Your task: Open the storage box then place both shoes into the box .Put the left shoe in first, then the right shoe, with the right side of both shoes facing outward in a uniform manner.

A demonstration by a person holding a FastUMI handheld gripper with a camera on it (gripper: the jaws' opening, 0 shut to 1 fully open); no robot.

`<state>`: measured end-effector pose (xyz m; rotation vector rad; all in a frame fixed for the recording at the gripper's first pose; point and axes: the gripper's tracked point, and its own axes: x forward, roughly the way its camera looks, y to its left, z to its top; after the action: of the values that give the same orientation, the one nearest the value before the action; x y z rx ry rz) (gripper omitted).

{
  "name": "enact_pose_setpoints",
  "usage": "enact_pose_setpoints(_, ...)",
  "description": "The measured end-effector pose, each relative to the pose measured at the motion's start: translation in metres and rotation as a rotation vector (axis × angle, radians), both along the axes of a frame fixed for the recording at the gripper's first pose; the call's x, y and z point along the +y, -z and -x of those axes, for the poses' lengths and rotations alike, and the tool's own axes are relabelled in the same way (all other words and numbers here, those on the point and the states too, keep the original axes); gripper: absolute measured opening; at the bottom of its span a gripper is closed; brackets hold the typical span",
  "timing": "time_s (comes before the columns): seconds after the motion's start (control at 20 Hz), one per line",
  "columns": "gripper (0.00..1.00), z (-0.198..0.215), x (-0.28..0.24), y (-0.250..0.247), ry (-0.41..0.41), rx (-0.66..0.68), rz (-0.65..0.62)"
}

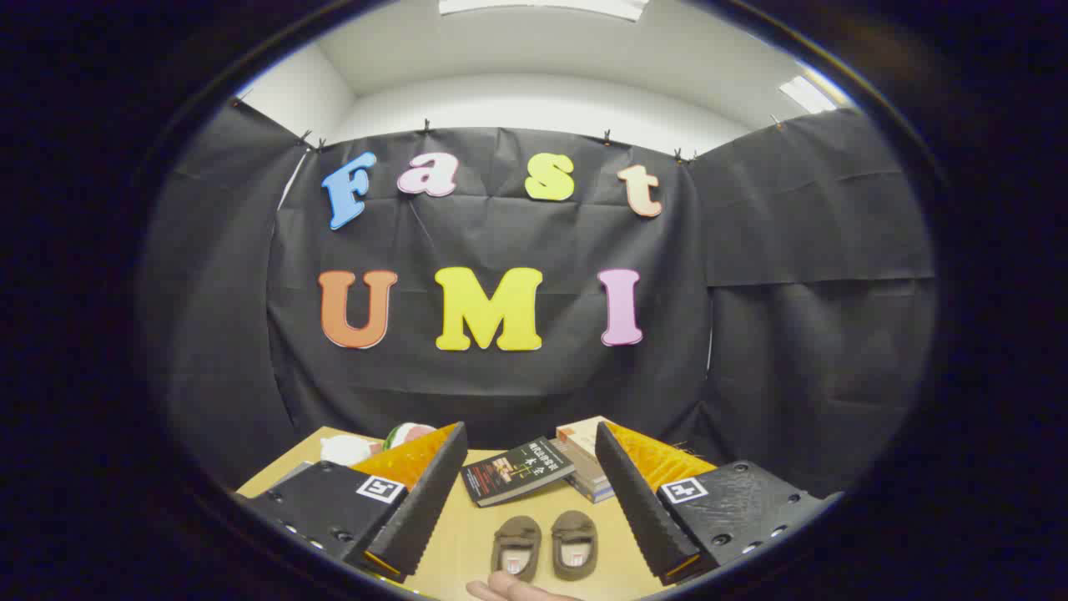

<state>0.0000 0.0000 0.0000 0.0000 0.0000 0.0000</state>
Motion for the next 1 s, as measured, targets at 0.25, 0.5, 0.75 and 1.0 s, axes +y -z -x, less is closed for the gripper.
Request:
enact_pose_setpoints(0.25,0.95,-0.014,0.001,0.005,-0.057,0.009,0.026)
enact_pose_setpoints(0.5,0.95,-0.027,0.001,0.017,-0.096,0.017,0.027)
enact_pose_setpoints(0.75,0.95,-0.038,0.009,0.044,-0.147,0.083,0.039)
enact_pose_setpoints(1.0,0.95,-0.053,0.041,0.099,-0.264,0.246,-0.008)
